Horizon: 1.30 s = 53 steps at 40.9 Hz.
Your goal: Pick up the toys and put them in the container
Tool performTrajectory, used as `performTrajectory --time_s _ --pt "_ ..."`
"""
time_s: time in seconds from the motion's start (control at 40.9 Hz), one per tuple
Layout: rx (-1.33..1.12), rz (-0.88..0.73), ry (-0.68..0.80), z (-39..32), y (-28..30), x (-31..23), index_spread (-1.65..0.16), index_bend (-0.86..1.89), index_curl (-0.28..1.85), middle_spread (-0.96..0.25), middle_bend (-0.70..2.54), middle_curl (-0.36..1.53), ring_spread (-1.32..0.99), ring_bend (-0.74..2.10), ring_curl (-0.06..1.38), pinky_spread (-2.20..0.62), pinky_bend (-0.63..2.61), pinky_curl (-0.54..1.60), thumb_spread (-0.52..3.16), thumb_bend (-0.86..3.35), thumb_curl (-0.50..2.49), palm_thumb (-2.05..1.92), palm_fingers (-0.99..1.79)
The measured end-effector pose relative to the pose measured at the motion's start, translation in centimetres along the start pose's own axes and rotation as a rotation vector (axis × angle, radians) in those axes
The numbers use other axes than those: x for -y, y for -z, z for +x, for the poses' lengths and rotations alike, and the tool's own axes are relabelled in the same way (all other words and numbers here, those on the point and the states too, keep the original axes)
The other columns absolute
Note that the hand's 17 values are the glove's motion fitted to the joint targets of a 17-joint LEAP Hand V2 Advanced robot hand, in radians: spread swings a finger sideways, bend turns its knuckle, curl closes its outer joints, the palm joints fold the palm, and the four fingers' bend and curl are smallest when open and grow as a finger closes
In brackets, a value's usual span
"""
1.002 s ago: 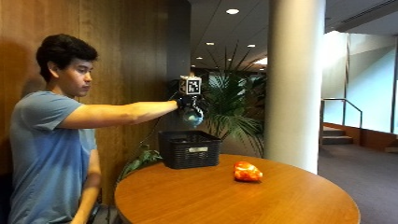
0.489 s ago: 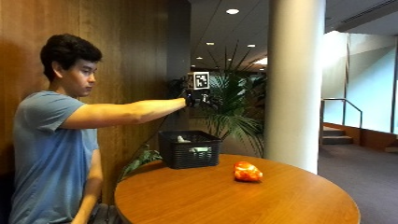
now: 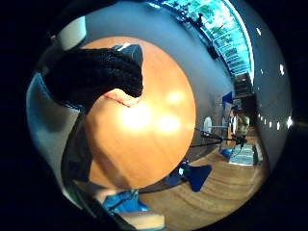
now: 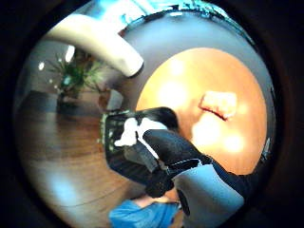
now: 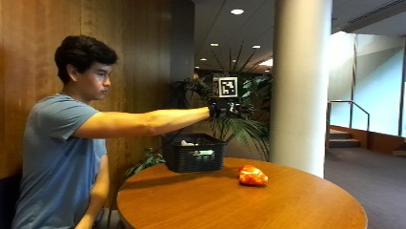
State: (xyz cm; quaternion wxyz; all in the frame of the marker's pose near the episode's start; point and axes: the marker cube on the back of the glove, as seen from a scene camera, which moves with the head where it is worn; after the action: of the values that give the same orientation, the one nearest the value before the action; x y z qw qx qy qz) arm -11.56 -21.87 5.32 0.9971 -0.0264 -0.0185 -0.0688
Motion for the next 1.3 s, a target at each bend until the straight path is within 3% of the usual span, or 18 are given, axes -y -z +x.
performTrajectory --time_s 0.049,0.122,0.196,0.318,0.684,0.88,1.1,1.222,1.295 --pt "0.000 -0.007 -0.070 1.4 -0.8 0.7 -0.29 0.10 0.19 0.08 0.13 0.43 0.09 0.56 0.30 0.05 1.48 0.38 1.06 -0.05 0.30 -0.04 -0.21" --pt "-0.037 -0.030 -0.002 3.9 -2.4 0.7 -0.29 0.10 0.19 0.08 0.13 0.41 0.09 0.53 0.29 0.05 1.47 0.38 1.06 -0.05 0.30 -0.04 -0.23" --pt "-0.036 -0.058 -0.075 5.0 -4.2 1.4 -0.29 0.10 0.19 0.07 0.13 0.39 0.09 0.51 0.28 0.06 1.46 0.37 1.06 -0.05 0.29 -0.04 -0.22" --pt "-0.037 -0.107 0.026 6.0 -7.6 1.8 -0.29 0.09 0.18 0.07 0.11 0.36 0.10 0.48 0.27 0.06 1.46 0.37 1.06 -0.04 0.29 -0.04 -0.23" --pt "-0.032 -0.217 0.042 8.8 -16.6 2.9 -0.29 0.06 0.15 0.07 0.12 0.28 0.10 0.43 0.27 0.06 1.48 0.36 1.07 -0.03 0.28 -0.02 -0.25" --pt "-0.049 -0.248 -0.033 8.4 -21.1 3.4 -0.29 0.08 0.14 0.07 0.10 0.26 0.10 0.43 0.27 0.06 1.50 0.36 1.06 -0.04 0.28 -0.02 -0.23" --pt "-0.169 -0.281 -0.318 8.5 -25.9 4.0 -0.34 0.22 0.19 0.07 0.13 0.24 0.10 0.38 0.26 0.07 1.43 0.34 0.99 -0.11 0.24 -0.14 -0.11" --pt "0.009 -0.265 -0.139 7.1 -26.5 3.6 -0.36 0.26 0.24 0.07 0.12 0.23 0.10 0.35 0.26 0.07 1.39 0.33 0.99 -0.11 0.22 -0.15 -0.08" --pt "0.044 -0.263 -0.145 6.8 -26.8 3.6 -0.37 0.42 0.29 0.07 0.11 0.22 0.10 0.30 0.25 0.07 1.37 0.33 1.04 -0.09 0.20 -0.13 0.01"
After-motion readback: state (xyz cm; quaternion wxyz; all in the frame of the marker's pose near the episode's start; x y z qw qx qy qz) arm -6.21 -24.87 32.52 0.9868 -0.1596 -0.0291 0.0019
